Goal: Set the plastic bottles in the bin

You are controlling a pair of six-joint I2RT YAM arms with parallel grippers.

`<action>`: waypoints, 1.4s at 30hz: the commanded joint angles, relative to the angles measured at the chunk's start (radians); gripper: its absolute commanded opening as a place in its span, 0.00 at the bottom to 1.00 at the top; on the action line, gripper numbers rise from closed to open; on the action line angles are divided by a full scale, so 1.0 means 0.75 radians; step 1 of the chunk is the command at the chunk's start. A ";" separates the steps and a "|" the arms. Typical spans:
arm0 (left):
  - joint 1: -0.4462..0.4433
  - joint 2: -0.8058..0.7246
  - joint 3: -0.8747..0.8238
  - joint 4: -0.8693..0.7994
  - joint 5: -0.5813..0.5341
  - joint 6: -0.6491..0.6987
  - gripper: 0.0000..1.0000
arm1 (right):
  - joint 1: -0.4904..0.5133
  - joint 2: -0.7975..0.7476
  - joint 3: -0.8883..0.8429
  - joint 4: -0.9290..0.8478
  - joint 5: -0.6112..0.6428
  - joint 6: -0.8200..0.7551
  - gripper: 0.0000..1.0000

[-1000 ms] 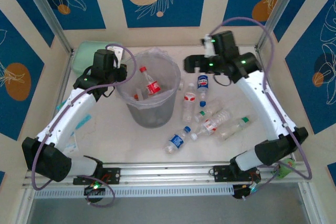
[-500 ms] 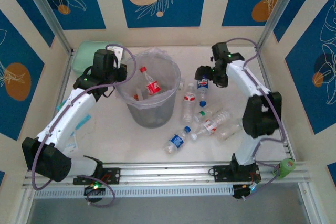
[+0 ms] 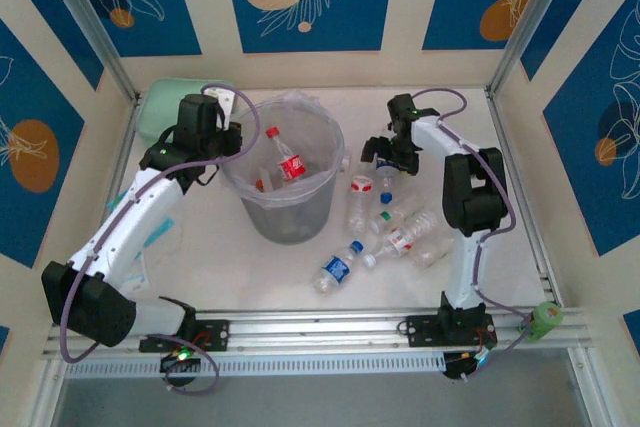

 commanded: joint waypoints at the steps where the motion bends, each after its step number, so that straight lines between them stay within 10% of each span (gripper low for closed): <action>1: -0.029 0.021 -0.052 -0.082 0.020 0.029 0.00 | -0.009 0.039 0.042 0.039 0.006 0.007 1.00; 12: -0.035 0.027 -0.057 -0.080 0.008 0.035 0.00 | -0.029 0.079 0.104 0.029 0.043 -0.003 0.92; 23: -0.036 0.035 -0.057 -0.079 0.002 0.039 0.00 | -0.041 0.048 0.146 -0.021 0.092 -0.013 0.54; 42: -0.040 0.032 -0.057 -0.080 0.000 0.041 0.00 | -0.116 0.004 0.131 -0.001 -0.099 -0.035 0.31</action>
